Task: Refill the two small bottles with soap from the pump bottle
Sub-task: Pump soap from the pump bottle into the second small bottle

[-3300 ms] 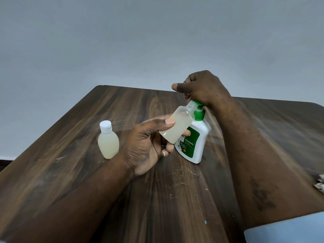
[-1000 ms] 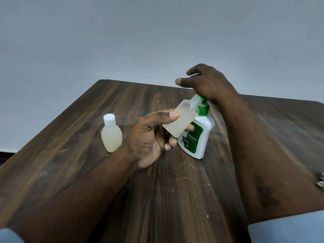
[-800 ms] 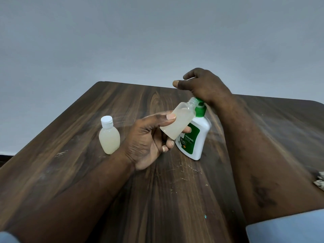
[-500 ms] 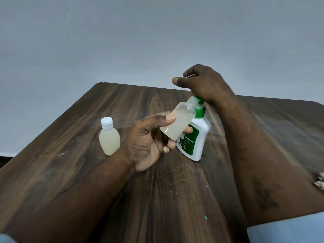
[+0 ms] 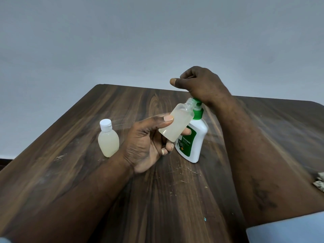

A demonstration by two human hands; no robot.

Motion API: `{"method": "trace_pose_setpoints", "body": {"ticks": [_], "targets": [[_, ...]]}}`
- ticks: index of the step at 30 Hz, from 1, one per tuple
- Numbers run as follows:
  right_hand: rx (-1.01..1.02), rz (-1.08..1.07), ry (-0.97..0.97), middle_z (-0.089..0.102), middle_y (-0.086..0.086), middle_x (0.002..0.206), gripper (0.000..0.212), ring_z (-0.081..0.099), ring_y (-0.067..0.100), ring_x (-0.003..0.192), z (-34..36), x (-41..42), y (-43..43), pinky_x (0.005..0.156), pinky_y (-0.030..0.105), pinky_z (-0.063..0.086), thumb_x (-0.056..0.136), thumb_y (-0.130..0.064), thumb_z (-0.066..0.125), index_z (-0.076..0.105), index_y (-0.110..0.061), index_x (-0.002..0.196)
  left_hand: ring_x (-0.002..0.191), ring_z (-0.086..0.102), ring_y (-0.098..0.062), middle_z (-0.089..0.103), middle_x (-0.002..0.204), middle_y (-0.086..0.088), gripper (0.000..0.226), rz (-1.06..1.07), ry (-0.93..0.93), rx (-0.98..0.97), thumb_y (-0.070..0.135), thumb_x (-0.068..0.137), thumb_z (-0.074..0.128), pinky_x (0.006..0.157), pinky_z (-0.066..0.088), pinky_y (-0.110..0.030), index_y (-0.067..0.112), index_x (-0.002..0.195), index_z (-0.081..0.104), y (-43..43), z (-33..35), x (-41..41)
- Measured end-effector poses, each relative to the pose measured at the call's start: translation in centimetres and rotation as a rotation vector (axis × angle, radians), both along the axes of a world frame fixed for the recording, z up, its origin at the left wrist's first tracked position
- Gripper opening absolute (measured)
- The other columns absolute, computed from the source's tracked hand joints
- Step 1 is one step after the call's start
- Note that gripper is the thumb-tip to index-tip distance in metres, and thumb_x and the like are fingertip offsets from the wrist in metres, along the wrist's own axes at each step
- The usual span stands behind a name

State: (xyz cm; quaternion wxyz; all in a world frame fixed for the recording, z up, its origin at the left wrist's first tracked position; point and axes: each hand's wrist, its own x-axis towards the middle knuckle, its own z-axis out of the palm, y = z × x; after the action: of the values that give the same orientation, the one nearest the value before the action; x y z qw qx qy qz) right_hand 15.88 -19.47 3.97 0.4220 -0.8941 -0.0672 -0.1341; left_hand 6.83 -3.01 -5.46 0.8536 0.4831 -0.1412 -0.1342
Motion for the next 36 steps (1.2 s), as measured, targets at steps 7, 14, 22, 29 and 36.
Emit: {"method": "trace_pose_setpoints", "body": {"ticks": [7, 14, 22, 29, 36], "targets": [[-0.007, 0.004, 0.015, 0.070, -0.008, 0.104, 0.041, 0.063, 0.010, 0.092, 0.02, -0.10, 0.10, 0.070, 0.028, 0.044, 0.084, -0.054, 0.081, 0.070, -0.021, 0.106, 0.050, 0.050, -0.016, 0.072, 0.100, -0.025, 0.046, -0.009, -0.015, -0.005, 0.032, 0.082, 0.064, 0.042, 0.036, -0.022, 0.005, 0.118, 0.067, 0.14, 0.09, -0.05], [-0.020, 0.013, 0.062, 0.070, -0.006, 0.103, 0.040, 0.059, 0.007, 0.086, -0.17, -0.21, 0.10, 0.067, 0.028, 0.042, 0.086, -0.054, 0.079, 0.070, -0.020, 0.104, 0.050, 0.048, -0.016, 0.072, 0.099, -0.024, 0.044, -0.001, 0.007, 0.019, 0.029, 0.087, 0.060, 0.041, 0.037, -0.021, 0.004, 0.123, 0.063, 0.07, 0.19, -0.17], [0.001, 0.013, -0.006, 0.072, -0.008, 0.101, 0.040, 0.061, 0.007, 0.086, 0.23, -0.34, 0.18, 0.068, 0.027, 0.043, 0.085, -0.054, 0.079, 0.071, -0.020, 0.103, 0.049, 0.050, -0.015, 0.074, 0.098, -0.022, 0.043, -0.009, -0.018, 0.013, 0.032, 0.081, 0.061, 0.042, 0.037, -0.021, 0.007, 0.116, 0.066, -0.06, 0.47, -0.43], [-0.028, 0.017, 0.060, 0.073, -0.005, 0.108, 0.040, 0.064, 0.012, 0.098, -0.33, 0.05, 0.27, 0.072, 0.030, 0.046, 0.086, -0.054, 0.079, 0.072, -0.019, 0.104, 0.050, 0.047, -0.016, 0.074, 0.094, -0.021, 0.041, 0.012, 0.018, 0.034, 0.030, 0.084, 0.055, 0.041, 0.036, -0.021, 0.008, 0.117, 0.065, -0.08, 0.61, -0.61], [-0.003, 0.014, 0.017, 0.072, -0.007, 0.104, 0.040, 0.061, 0.007, 0.087, 0.11, -0.31, 0.12, 0.066, 0.027, 0.042, 0.086, -0.055, 0.078, 0.071, -0.019, 0.103, 0.050, 0.051, -0.016, 0.073, 0.100, -0.024, 0.037, -0.010, -0.015, 0.000, 0.034, 0.077, 0.066, 0.042, 0.038, -0.021, 0.012, 0.104, 0.078, -0.10, 0.13, -0.20]]}}
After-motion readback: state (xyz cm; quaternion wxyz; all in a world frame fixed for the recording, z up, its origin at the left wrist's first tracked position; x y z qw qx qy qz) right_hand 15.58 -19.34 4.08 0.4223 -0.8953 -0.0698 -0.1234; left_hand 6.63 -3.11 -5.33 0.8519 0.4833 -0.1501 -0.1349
